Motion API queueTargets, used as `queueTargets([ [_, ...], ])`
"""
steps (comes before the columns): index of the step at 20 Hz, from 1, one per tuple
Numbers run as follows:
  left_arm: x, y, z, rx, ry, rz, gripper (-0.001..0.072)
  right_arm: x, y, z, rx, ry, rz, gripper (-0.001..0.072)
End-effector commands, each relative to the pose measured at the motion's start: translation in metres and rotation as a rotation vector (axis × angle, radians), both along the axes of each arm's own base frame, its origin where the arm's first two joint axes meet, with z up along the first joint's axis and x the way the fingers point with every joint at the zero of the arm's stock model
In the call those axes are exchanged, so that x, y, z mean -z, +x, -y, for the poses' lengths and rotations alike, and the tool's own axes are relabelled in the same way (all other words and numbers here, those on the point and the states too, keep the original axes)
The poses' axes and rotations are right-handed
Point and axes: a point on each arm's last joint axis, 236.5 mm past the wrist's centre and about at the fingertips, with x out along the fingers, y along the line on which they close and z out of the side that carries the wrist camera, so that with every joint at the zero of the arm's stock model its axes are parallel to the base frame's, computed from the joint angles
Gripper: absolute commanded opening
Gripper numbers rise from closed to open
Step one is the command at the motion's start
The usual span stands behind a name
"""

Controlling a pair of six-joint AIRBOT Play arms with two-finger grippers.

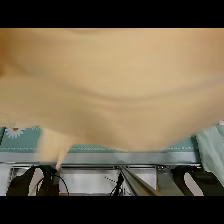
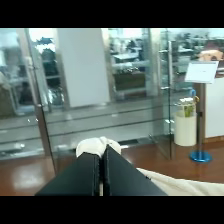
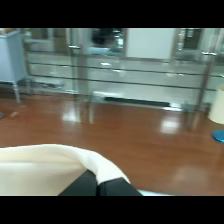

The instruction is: Fold the shirts.

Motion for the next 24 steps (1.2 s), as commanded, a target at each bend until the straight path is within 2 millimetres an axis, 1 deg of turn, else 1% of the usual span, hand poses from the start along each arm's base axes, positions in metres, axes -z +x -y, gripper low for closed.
queueTargets([
  [1,0.003,-0.058,-0.024,-0.116,-0.010,0.032,0.0023,0.025,-0.033,0.015,0.074,-0.009,-0.080,0.0028],
  [2,0.006,-0.064,-0.024,-0.095,-0.022,0.026,0.0023,0.033,-0.035,0.016,0.079,-0.014,-0.113,0.0028],
  [3,0.009,-0.065,-0.026,-0.088,-0.021,0.012,0.0023,0.043,-0.037,0.016,0.080,-0.019,-0.156,0.0028],
  [4,0.014,-0.060,-0.031,-0.099,-0.018,-0.010,0.0023,0.053,-0.036,0.016,0.080,-0.014,-0.197,0.0028],
  [5,0.024,-0.050,-0.037,-0.115,-0.029,-0.050,0.0023,0.062,-0.033,0.016,0.078,-0.012,-0.236,0.0028],
  [6,0.038,-0.037,-0.042,-0.124,-0.053,-0.102,0.0023,0.075,-0.027,0.016,0.074,-0.009,-0.288,0.0028],
  [7,0.059,-0.020,-0.045,-0.123,-0.069,-0.175,0.0023,0.091,-0.020,0.017,0.073,-0.008,-0.349,0.0028],
  [8,0.084,-0.003,-0.048,-0.122,-0.090,-0.259,0.0023,0.110,-0.010,0.016,0.065,-0.002,-0.421,0.0028],
  [9,0.115,0.018,-0.051,-0.122,-0.114,-0.360,0.0022,0.128,0.000,0.012,0.046,0.002,-0.484,0.0028],
  [11,0.182,0.056,-0.053,-0.104,-0.164,-0.551,0.0023,0.165,0.028,0.009,0.022,0.016,-0.583,0.0027],
  [12,0.214,0.076,-0.049,-0.073,-0.191,-0.634,0.0023,0.183,0.047,0.010,0.023,0.028,-0.609,0.0028],
  [14,0.279,0.120,-0.031,0.033,-0.266,-0.776,0.0023,0.219,0.090,0.013,0.037,0.065,-0.641,0.0028],
  [16,0.330,0.164,-0.019,0.111,-0.331,-0.861,0.0023,0.258,0.136,0.019,0.056,0.087,-0.689,0.0028],
  [17,0.355,0.188,-0.020,0.122,-0.366,-0.902,0.0023,0.275,0.159,0.026,0.080,0.077,-0.713,0.0028],
  [18,0.376,0.211,-0.023,0.116,-0.403,-0.943,0.0023,0.292,0.185,0.034,0.105,0.073,-0.742,0.0028],
  [19,0.399,0.235,-0.026,0.103,-0.429,-0.977,0.0023,0.309,0.209,0.036,0.110,0.083,-0.764,0.0028],
  [20,0.420,0.259,-0.027,0.094,-0.442,-1.006,0.0023,0.330,0.233,0.034,0.103,0.109,-0.795,0.0028],
  [21,0.438,0.279,-0.023,0.096,-0.459,-1.033,0.0023,0.351,0.254,0.030,0.092,0.142,-0.826,0.0028],
  [22,0.455,0.299,-0.014,0.111,-0.485,-1.055,0.0024,0.373,0.276,0.025,0.083,0.186,-0.850,0.0028],
  [24,0.482,0.336,0.003,0.136,-0.523,-1.083,0.0024,0.411,0.316,0.018,0.076,0.284,-0.869,0.0028],
])
